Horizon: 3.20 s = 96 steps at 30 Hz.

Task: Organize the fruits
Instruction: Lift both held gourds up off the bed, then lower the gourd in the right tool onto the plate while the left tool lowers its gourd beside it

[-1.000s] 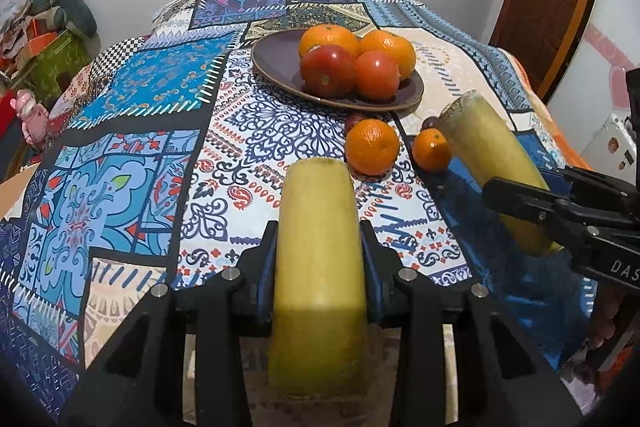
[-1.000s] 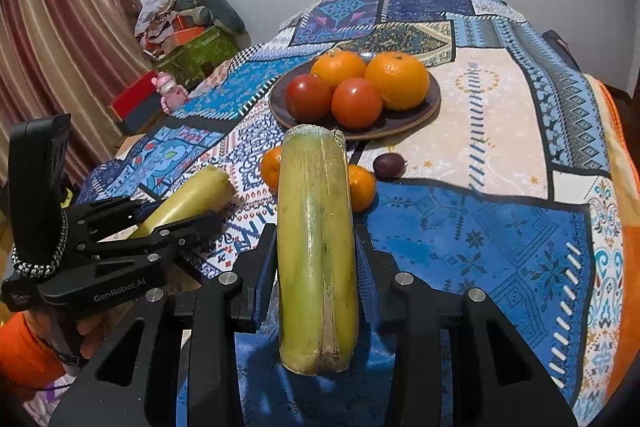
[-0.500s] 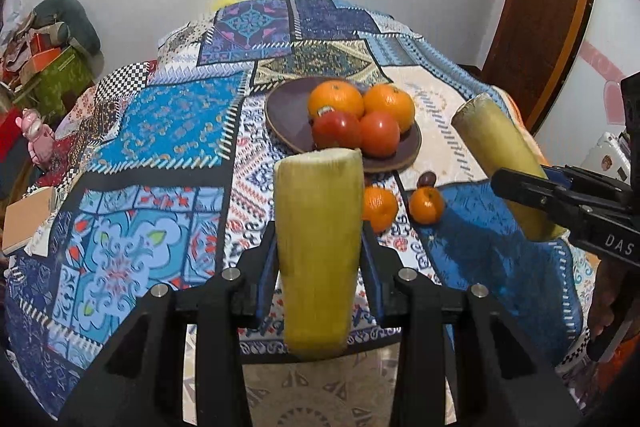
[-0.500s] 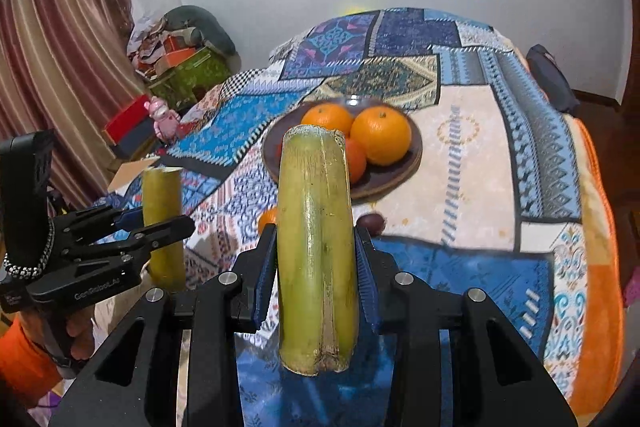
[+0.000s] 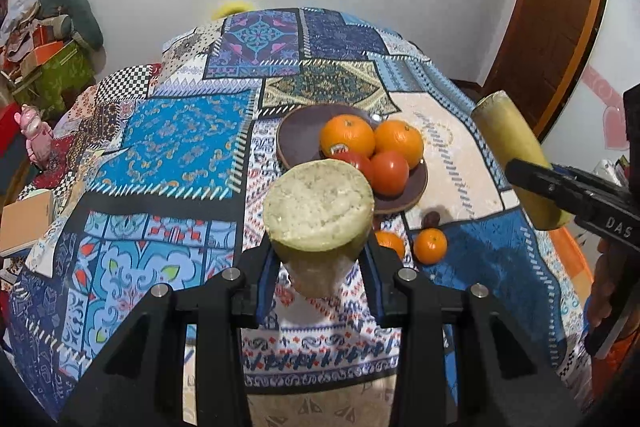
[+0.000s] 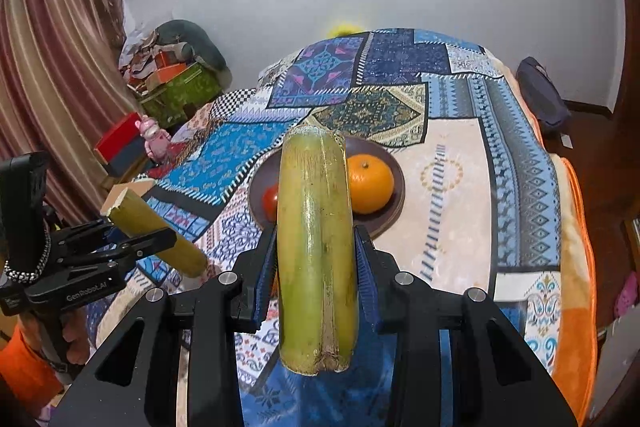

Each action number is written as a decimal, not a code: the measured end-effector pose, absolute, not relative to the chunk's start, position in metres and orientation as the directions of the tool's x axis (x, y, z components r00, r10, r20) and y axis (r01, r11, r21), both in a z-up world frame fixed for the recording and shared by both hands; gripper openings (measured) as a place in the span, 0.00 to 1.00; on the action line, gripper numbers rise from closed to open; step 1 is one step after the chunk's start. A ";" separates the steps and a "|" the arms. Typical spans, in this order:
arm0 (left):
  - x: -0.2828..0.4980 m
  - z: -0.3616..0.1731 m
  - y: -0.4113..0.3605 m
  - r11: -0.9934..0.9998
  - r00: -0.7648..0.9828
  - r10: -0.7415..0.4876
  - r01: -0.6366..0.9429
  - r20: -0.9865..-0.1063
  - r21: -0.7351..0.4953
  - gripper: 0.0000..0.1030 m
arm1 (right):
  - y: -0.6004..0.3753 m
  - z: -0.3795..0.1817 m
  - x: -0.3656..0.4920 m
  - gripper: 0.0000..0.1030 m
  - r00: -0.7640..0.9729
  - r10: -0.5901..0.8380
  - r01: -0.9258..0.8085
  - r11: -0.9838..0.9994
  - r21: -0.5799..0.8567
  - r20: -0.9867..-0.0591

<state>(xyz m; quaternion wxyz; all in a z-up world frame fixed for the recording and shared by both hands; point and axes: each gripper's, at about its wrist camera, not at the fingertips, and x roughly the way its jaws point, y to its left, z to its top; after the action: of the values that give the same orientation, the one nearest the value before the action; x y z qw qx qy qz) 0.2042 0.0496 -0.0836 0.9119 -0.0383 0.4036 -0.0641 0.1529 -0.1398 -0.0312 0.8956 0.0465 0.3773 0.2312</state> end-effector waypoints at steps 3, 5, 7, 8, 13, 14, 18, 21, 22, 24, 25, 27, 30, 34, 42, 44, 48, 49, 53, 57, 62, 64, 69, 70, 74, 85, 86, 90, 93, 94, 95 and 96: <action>0.213 -0.079 0.049 0.990 0.685 -0.138 0.088 -0.715 -0.107 0.36 | -0.140 -0.032 0.163 0.33 0.617 0.449 -0.377 0.890 0.257 -0.647; 0.221 -0.078 0.049 0.990 0.690 -0.142 0.088 -0.710 -0.113 0.36 | -0.140 -0.034 0.172 0.33 0.617 0.449 -0.372 0.890 0.264 -0.646; 0.229 -0.078 0.050 0.987 0.687 -0.157 0.092 -0.710 -0.129 0.36 | -0.138 -0.035 0.182 0.33 0.620 0.446 -0.366 0.892 0.264 -0.646; 0.234 -0.079 0.050 0.987 0.685 -0.161 0.095 -0.711 -0.131 0.36 | -0.139 -0.035 0.186 0.33 0.621 0.444 -0.364 0.893 0.264 -0.646; 0.256 -0.084 0.049 0.985 0.682 -0.171 0.108 -0.711 -0.133 0.36 | -0.137 -0.039 0.204 0.33 0.623 0.441 -0.351 0.896 0.273 -0.646; 0.261 -0.085 0.049 0.985 0.681 -0.174 0.112 -0.712 -0.133 0.36 | -0.136 -0.039 0.207 0.33 0.622 0.440 -0.350 0.896 0.273 -0.648; 0.279 -0.090 0.051 0.983 0.679 -0.182 0.120 -0.711 -0.138 0.36 | -0.131 -0.042 0.218 0.33 0.624 0.435 -0.353 0.898 0.263 -0.649; 0.292 -0.092 0.054 0.981 0.681 -0.192 0.119 -0.706 -0.151 0.36 | -0.127 -0.044 0.229 0.33 0.624 0.434 -0.354 0.898 0.261 -0.650; 0.296 -0.093 0.054 0.981 0.679 -0.193 0.120 -0.708 -0.152 0.36 | -0.126 -0.045 0.233 0.33 0.624 0.433 -0.353 0.899 0.260 -0.651; 0.304 -0.094 0.054 0.982 0.680 -0.188 0.123 -0.709 -0.142 0.36 | -0.124 -0.047 0.240 0.33 0.620 0.436 -0.354 0.898 0.262 -0.652; 0.307 -0.093 0.054 0.982 0.680 -0.187 0.127 -0.709 -0.137 0.36 | -0.121 -0.048 0.244 0.33 0.618 0.436 -0.357 0.897 0.261 -0.654; 0.315 -0.095 0.054 0.982 0.677 -0.188 0.133 -0.711 -0.133 0.36 | -0.119 -0.050 0.250 0.33 0.617 0.435 -0.360 0.897 0.257 -0.656; 0.326 -0.099 0.055 0.981 0.666 -0.192 0.136 -0.721 -0.136 0.36 | -0.115 -0.052 0.261 0.33 0.615 0.435 -0.362 0.897 0.255 -0.657; 0.341 -0.106 0.059 0.977 0.644 -0.215 0.136 -0.735 -0.166 0.36 | -0.113 -0.055 0.272 0.33 0.608 0.442 -0.368 0.893 0.259 -0.660; 0.366 -0.113 0.050 0.977 0.627 -0.210 0.170 -0.750 -0.131 0.36 | -0.105 -0.061 0.295 0.33 0.598 0.429 -0.383 0.895 0.229 -0.677; 0.370 -0.114 0.047 0.977 0.629 -0.203 0.178 -0.751 -0.115 0.36 | -0.104 -0.064 0.302 0.33 0.600 0.433 -0.380 0.894 0.236 -0.673; 0.378 -0.117 0.044 0.978 0.633 -0.197 0.180 -0.749 -0.105 0.36 | -0.094 -0.071 0.311 0.33 0.586 0.431 -0.399 0.890 0.219 -0.686; 0.380 -0.117 0.044 0.978 0.633 -0.197 0.178 -0.749 -0.106 0.36 | -0.091 -0.073 0.313 0.33 0.582 0.431 -0.402 0.890 0.216 -0.690; 0.389 -0.120 0.042 0.978 0.627 -0.196 0.184 -0.754 -0.101 0.36 | -0.086 -0.080 0.323 0.33 0.570 0.431 -0.406 0.888 0.216 -0.700; 0.398 -0.126 0.040 0.977 0.617 -0.196 0.189 -0.762 -0.098 0.36 | -0.081 -0.089 0.333 0.33 0.539 0.434 -0.414 0.883 0.222 -0.722; 0.410 -0.142 0.043 0.977 0.575 -0.208 0.167 -0.791 -0.135 0.36 | -0.077 -0.098 0.334 0.33 0.518 0.423 -0.419 0.883 0.211 -0.743; 0.410 -0.144 0.045 0.978 0.574 -0.200 0.162 -0.794 -0.130 0.36 | -0.077 -0.099 0.335 0.33 0.517 0.423 -0.423 0.882 0.208 -0.744; 0.412 -0.149 0.052 0.976 0.559 -0.219 0.139 -0.800 -0.170 0.36 | -0.073 -0.104 0.338 0.33 0.500 0.418 -0.437 0.878 0.196 -0.759; 0.413 -0.150 0.052 0.976 0.558 -0.219 0.136 -0.800 -0.172 0.36 | -0.072 -0.107 0.339 0.33 0.493 0.417 -0.440 0.877 0.195 -0.764; 0.411 -0.150 0.050 0.978 0.563 -0.206 0.138 -0.801 -0.155 0.36 | -0.072 -0.107 0.338 0.33 0.490 0.417 -0.442 0.876 0.195 -0.765; 0.402 -0.141 0.043 0.986 0.584 -0.154 0.140 -0.797 -0.088 0.37 | -0.080 -0.089 0.323 0.35 0.498 0.439 -0.455 0.867 0.205 -0.748; 0.399 -0.139 0.043 0.986 0.587 -0.153 0.139 -0.795 -0.087 0.37 | -0.081 -0.087 0.319 0.35 0.500 0.439 -0.456 0.866 0.204 -0.746; 0.385 -0.128 0.043 0.986 0.600 -0.155 0.139 -0.785 -0.088 0.41 | -0.085 -0.080 0.306 0.35 0.506 0.440 -0.454 0.867 0.205 -0.742; 0.370 -0.119 0.043 0.986 0.613 -0.156 0.142 -0.775 -0.086 0.45 | -0.091 -0.071 0.294 0.35 0.514 0.445 -0.451 0.867 0.210 -0.733; 0.364 -0.115 0.043 0.986 0.618 -0.156 0.148 -0.771 -0.080 0.45 | -0.093 -0.066 0.287 0.35 0.525 0.442 -0.449 0.870 0.204 -0.728; 0.359 -0.111 0.042 0.986 0.623 -0.155 0.152 -0.767 -0.076 0.45 | -0.094 -0.063 0.282 0.35 0.531 0.440 -0.448 0.871 0.200 -0.724; 0.352 -0.107 0.042 0.985 0.629 -0.156 0.155 -0.762 -0.073 0.45 | -0.096 -0.061 0.278 0.35 0.536 0.438 -0.446 0.873 0.198 -0.722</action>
<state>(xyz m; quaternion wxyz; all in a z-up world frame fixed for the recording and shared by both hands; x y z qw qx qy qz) 0.3521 0.0420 -0.1074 0.9025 -0.0003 0.4220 -0.0860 0.2782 -0.0963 -0.0606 0.8764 -0.0050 0.4103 0.2521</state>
